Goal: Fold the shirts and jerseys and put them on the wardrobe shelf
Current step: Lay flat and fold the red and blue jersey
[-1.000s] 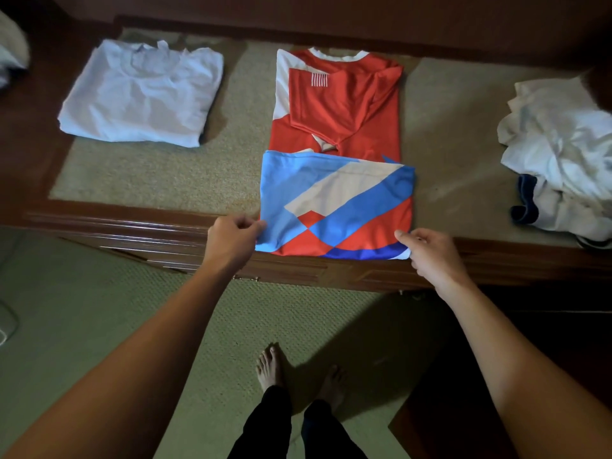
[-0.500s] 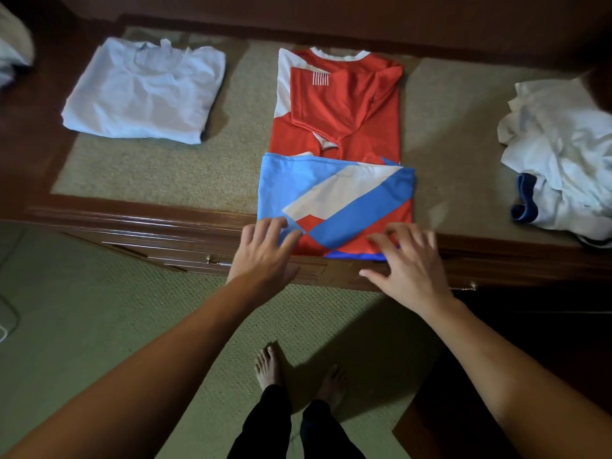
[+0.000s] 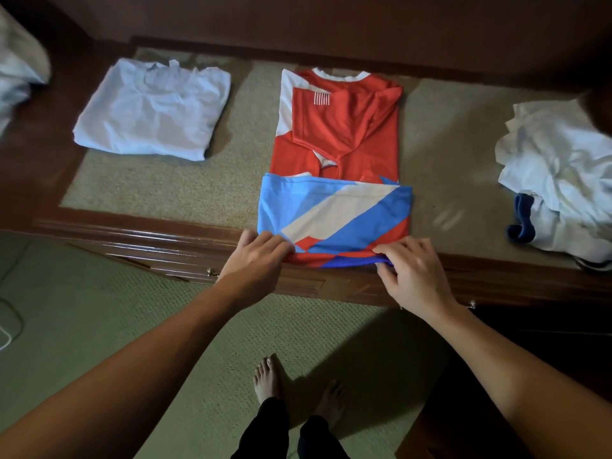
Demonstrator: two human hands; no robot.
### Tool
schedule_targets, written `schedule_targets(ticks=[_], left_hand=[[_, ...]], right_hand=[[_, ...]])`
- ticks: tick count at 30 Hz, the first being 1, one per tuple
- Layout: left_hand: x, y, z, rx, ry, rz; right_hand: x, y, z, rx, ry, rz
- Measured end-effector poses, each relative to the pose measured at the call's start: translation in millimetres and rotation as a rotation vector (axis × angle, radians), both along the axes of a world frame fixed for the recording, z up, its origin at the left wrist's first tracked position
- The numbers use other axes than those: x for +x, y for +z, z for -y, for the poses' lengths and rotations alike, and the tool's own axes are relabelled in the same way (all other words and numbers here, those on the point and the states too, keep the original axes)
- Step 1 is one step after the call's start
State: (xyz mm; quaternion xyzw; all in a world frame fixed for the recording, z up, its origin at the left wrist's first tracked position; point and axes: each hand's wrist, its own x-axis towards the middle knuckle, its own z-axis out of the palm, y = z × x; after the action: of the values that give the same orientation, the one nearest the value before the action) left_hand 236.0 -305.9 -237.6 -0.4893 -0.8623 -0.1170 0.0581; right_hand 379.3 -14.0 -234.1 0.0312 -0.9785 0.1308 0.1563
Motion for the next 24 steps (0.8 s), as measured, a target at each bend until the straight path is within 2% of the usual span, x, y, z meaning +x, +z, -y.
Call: schedule_targets(ticks=[6, 11, 16, 24], left_hand=[[-46.6, 59.6, -26.3, 0.431, 0.243, 0.333], [-108.1, 99.1, -68.3, 0.717, 0.518, 0.613], [-196.2, 101.1, -109.5, 0.72, 0.603, 0.759], [-317.8, 33.0, -166.3, 0.697, 0.696, 0.942]], right_hand=[[-46.1, 47.7, -19.3, -0.3, -0.126, -0.121], [-114.9, 95.4, -50.4, -0.556, -0.225, -0.073], [-199.9, 111.8, -93.5, -0.665, -0.317, 0.04], [-312.3, 74.8, -150.8, -0.717, -0.407, 0.2]])
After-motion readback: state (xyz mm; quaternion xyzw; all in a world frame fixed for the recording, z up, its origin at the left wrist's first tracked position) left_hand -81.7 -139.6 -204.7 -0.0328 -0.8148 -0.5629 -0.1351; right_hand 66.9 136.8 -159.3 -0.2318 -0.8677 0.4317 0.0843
